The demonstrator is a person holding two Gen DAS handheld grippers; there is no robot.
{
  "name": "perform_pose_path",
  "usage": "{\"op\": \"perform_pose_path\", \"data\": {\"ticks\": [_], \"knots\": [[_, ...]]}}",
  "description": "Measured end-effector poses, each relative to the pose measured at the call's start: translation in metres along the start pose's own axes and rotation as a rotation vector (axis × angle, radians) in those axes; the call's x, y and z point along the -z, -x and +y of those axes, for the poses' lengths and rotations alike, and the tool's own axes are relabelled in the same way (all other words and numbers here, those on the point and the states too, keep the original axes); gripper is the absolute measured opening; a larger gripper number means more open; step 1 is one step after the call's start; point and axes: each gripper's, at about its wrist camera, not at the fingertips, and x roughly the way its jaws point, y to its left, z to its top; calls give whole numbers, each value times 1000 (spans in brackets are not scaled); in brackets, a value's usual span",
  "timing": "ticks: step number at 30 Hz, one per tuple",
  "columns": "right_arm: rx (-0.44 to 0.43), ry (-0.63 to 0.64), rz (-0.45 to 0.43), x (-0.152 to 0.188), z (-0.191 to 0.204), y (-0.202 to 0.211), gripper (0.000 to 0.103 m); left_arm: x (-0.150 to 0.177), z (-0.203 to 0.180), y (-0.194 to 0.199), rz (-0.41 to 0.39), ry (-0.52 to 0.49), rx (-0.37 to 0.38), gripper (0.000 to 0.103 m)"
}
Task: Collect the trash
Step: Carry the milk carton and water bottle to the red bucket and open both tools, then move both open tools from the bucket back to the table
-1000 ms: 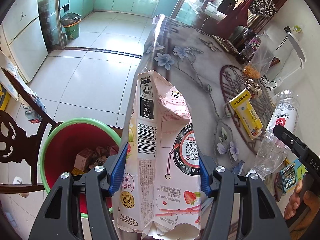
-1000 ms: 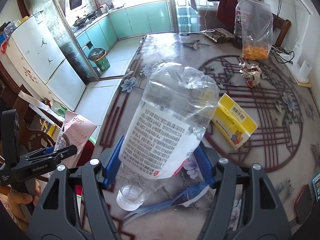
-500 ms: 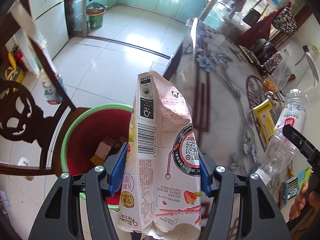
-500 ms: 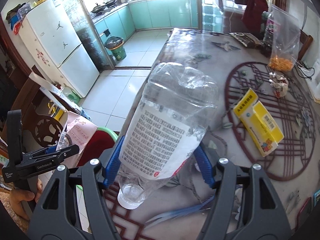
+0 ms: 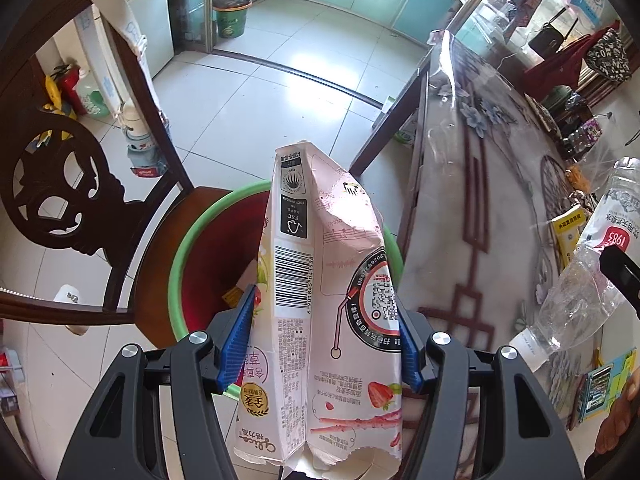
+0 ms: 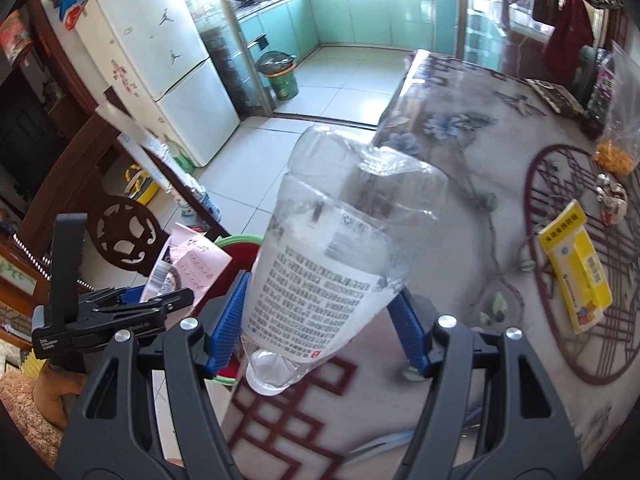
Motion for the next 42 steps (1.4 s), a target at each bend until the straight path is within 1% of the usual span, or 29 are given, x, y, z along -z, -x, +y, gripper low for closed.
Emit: {"op": "perform_pose_path", "data": {"ticks": [5, 10, 15, 19, 23, 24, 25, 26, 27, 30, 32, 35, 38, 40, 42], "knots": [[-38, 63, 25, -3, 28, -13, 65, 2, 16, -2, 7, 32, -12, 58], [-84, 96, 58, -8, 50, -28, 65, 3, 30, -4, 16, 60, -17, 58], [-102, 129, 81, -10, 65, -39, 64, 4, 43, -8, 34, 82, -18, 58], [-110, 144, 100, -10, 74, -47, 61, 2, 47, -9, 36, 88, -16, 58], [-115, 158, 118, -9, 79, -52, 61, 2, 49, -11, 39, 94, -16, 58], [-115, 158, 120, -8, 79, -53, 61, 2, 49, -11, 40, 94, -18, 59], [-115, 158, 121, -8, 79, -53, 61, 2, 48, -12, 46, 96, -20, 63], [-114, 154, 120, -7, 78, -52, 61, 2, 48, -12, 52, 99, -22, 79], [-118, 149, 119, -7, 76, -51, 61, 2, 48, -12, 51, 107, -22, 85], [-112, 137, 114, -7, 70, -48, 63, 3, 46, -13, 52, 119, -16, 87], [-108, 119, 110, -6, 62, -45, 66, 3, 41, -13, 55, 118, -19, 87], [-98, 92, 103, -4, 47, -39, 66, 2, 32, -10, 39, 111, -14, 87], [-78, 58, 87, 0, 24, -28, 66, 0, 15, -6, 11, 86, -14, 87], [-61, 39, 76, 2, 8, -23, 66, -2, -3, -6, -1, 60, -11, 87], [-32, 6, 60, 5, -16, -13, 68, -3, -22, -6, -5, 33, 0, 87]]}}
